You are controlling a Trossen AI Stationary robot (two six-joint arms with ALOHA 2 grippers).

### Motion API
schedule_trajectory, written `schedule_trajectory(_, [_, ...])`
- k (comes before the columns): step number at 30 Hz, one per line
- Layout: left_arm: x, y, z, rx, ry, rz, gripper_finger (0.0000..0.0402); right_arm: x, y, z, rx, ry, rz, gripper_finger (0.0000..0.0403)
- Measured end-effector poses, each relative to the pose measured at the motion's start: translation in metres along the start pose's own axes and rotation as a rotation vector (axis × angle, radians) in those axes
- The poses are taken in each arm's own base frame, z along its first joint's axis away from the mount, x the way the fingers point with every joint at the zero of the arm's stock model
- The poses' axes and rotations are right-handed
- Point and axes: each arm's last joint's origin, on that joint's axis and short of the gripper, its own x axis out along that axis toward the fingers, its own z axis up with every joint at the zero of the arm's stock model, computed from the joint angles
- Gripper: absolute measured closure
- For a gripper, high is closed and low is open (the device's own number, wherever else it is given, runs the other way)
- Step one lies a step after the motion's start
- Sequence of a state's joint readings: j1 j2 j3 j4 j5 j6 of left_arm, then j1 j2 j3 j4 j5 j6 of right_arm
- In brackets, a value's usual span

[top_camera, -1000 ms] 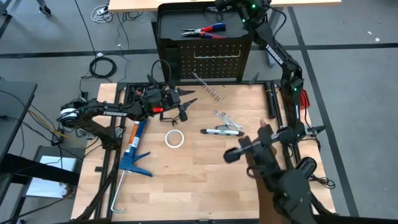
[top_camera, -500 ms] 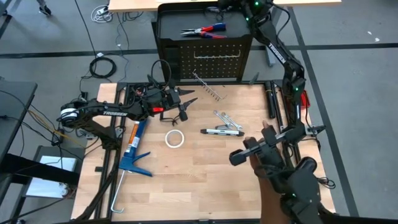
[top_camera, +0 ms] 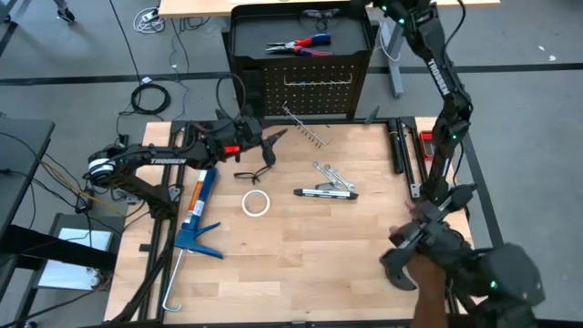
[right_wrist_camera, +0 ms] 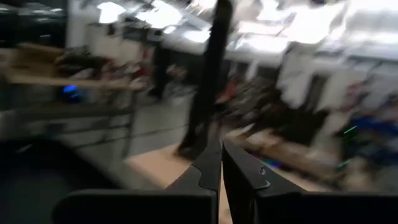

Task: Hang tools onto peg board
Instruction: Remove the pliers from the peg board bin

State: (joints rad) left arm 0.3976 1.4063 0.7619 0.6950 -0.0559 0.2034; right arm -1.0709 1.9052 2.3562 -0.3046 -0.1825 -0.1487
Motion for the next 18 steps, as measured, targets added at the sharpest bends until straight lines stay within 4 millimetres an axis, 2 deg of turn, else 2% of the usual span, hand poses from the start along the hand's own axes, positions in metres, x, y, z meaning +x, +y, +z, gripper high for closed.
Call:
schedule_trajectory(7, [0.002, 0.003, 0.004, -0.012, -0.008, 0.005, 0.0241, -0.008, -0.025, -0.015, 0.195, 0.086, 0.266, 0.0366])
schedule_trajectory(12, [0.002, 0.002, 0.003, -0.030, 0.004, -0.001, 0.0241, -0.011, -0.028, -0.023, 0.324, 0.166, 0.356, 0.0344])
schedule_trajectory(18, [0.001, -0.002, 0.003, -0.036, 0.006, -0.013, 0.0241, -0.010, -0.020, -0.026, 0.319, 0.197, 0.384, 0.0328])
